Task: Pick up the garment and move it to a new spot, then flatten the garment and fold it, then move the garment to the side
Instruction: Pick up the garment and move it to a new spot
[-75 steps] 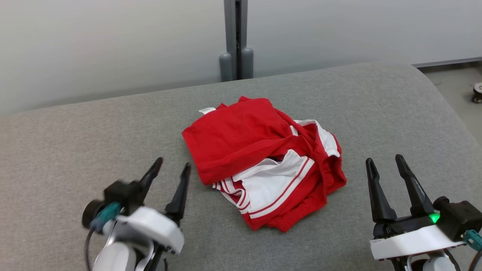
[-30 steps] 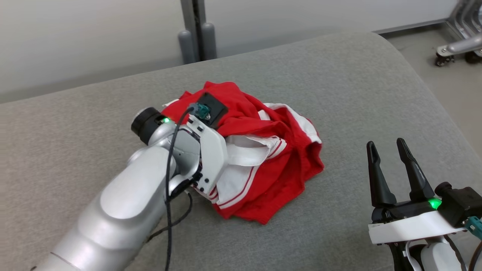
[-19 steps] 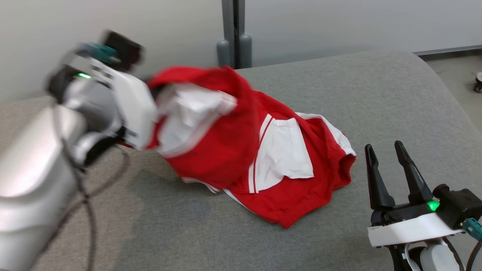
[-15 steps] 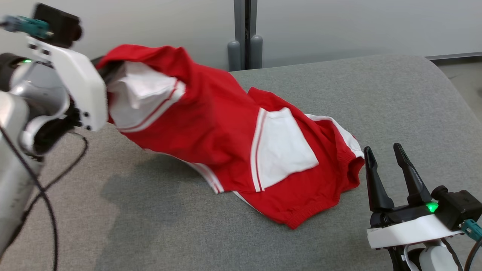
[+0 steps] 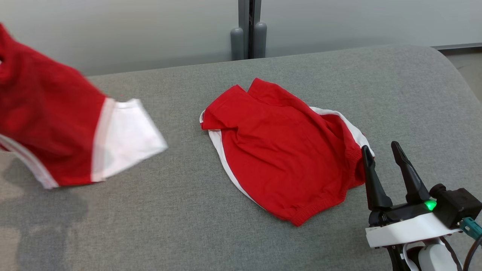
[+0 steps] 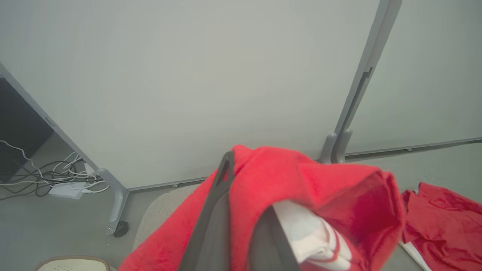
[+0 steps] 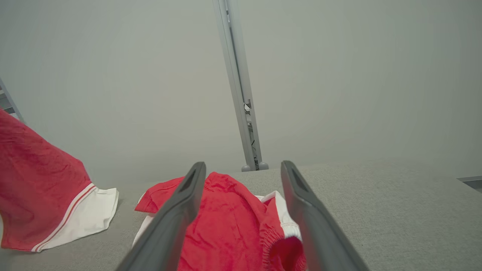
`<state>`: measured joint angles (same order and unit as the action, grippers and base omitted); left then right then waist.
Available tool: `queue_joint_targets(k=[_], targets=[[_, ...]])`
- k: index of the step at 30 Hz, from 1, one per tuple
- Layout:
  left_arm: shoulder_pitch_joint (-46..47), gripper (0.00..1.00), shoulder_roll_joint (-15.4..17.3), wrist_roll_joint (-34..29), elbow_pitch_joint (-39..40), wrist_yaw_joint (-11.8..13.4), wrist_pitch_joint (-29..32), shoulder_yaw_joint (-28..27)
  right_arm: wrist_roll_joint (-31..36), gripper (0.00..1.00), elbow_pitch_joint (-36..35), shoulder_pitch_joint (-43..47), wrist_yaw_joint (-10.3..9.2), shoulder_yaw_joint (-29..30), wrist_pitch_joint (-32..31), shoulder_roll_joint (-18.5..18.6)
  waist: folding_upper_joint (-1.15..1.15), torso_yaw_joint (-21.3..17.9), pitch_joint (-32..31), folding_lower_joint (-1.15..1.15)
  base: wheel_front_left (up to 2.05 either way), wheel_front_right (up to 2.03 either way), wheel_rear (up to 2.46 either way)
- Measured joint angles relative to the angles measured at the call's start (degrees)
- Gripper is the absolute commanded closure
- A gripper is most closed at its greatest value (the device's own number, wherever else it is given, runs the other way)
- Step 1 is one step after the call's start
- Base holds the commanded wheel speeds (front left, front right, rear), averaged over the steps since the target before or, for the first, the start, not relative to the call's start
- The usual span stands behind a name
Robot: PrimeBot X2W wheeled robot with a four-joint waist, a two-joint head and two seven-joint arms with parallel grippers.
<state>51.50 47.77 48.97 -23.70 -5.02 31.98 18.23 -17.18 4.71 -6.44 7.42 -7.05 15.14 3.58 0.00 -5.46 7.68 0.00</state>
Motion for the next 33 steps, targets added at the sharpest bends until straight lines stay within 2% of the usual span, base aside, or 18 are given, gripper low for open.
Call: queue_joint_targets(k=[6,10,15,21,26,27,29,30,33], targets=[[0.8,1.00,4.9,-0.6,0.2,1.9,-0.5,-2.6,0.1,0.00,-0.1,0.0,0.00,0.5,0.0,0.0,0.00,0.7,0.6,0.00,0.00,0.00,0.00],[-0.4,1.00,5.2,0.7,-1.0,2.3,1.7,-2.6,0.1,0.00,-0.1,0.0,0.00,0.1,0.0,0.0,0.00,1.3,1.3,0.00,0.00,0.00,0.00],[-4.7,1.00,2.7,3.3,-6.5,3.1,1.2,-3.0,0.1,0.00,-0.2,-1.0,0.00,-0.9,0.0,0.1,0.00,1.4,3.1,0.00,0.00,0.00,0.00],[-9.2,1.00,-0.8,6.3,-19.1,4.1,-1.1,-4.4,0.0,0.00,-0.1,-2.7,0.00,-1.5,0.0,0.7,0.00,0.3,5.1,0.00,0.00,0.00,0.00],[-10.7,1.00,-2.4,6.9,-28.2,5.0,-4.4,-5.2,0.0,0.00,0.3,-2.9,0.01,-1.8,0.0,1.2,0.00,-0.9,6.8,0.00,0.00,0.00,0.00],[-11.0,0.81,-2.7,7.2,-29.4,4.9,-4.7,-5.3,0.0,0.00,0.3,-2.9,0.00,-1.9,0.0,1.2,0.00,-1.0,7.1,0.00,0.00,0.00,0.00],[-11.1,0.04,-3.7,7.0,-31.4,4.6,-5.5,-5.0,0.0,0.00,0.5,-3.0,0.01,-1.9,0.0,1.4,0.00,-1.0,7.5,0.00,0.00,0.00,0.00],[-11.0,0.00,-4.0,6.9,-32.3,4.6,-5.5,-4.6,0.0,0.00,0.7,-3.0,0.01,-2.2,0.0,1.6,0.00,-0.9,7.6,0.00,0.00,0.00,0.00],[-9.9,0.00,-5.2,6.8,-34.9,4.0,-5.0,-4.0,0.0,0.00,1.4,-3.0,0.00,-2.6,0.0,1.9,0.00,-0.3,7.4,0.00,0.00,0.00,0.00]])
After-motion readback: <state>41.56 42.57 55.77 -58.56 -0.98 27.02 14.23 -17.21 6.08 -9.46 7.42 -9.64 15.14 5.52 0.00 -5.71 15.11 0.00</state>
